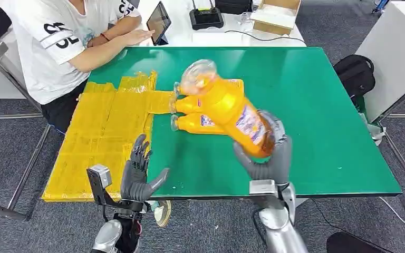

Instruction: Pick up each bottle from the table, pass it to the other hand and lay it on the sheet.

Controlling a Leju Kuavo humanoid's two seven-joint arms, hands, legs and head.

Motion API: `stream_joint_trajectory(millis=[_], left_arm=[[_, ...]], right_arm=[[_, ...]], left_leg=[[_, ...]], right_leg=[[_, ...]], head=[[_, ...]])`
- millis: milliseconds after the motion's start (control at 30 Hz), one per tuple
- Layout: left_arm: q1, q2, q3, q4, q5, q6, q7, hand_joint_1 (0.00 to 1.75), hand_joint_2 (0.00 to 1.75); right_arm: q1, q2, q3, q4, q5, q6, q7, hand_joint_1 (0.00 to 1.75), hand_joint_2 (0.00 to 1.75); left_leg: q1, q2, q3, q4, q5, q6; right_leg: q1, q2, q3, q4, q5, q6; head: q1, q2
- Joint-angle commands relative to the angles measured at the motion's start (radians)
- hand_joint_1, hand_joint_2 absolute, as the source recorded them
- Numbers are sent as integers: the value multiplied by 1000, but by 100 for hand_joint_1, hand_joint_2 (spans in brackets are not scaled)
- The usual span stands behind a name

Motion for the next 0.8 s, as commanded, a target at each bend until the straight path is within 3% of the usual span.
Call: stream_joint_trajectory(millis=[33, 500, 800], left_arm=[[-38, 45, -83, -32, 4, -50, -26, 0, 175], [-47, 38, -145, -4, -53, -114, -47, 0, 175], [-44, 32, -152, 13, -73, -105, -30, 0, 175]], right_arm=[[-18, 65, 147, 306, -2, 76, -33, 175, 175], [-105, 125, 236, 513, 27, 118, -8, 175, 175], [-116, 137, 269, 548, 38, 129, 10, 175, 175]], left_leg=[[0, 2, 4, -1, -1, 0], [0, 3, 4, -2, -1, 0], [0, 1, 3, -2, -1, 1]], right_leg=[[1, 1, 3, -1, -1, -2], [1, 2, 3, -1, -1, -3], [1, 0, 2, -1, -1, -2]], head=[[0, 0], [1, 0], [1, 0]])
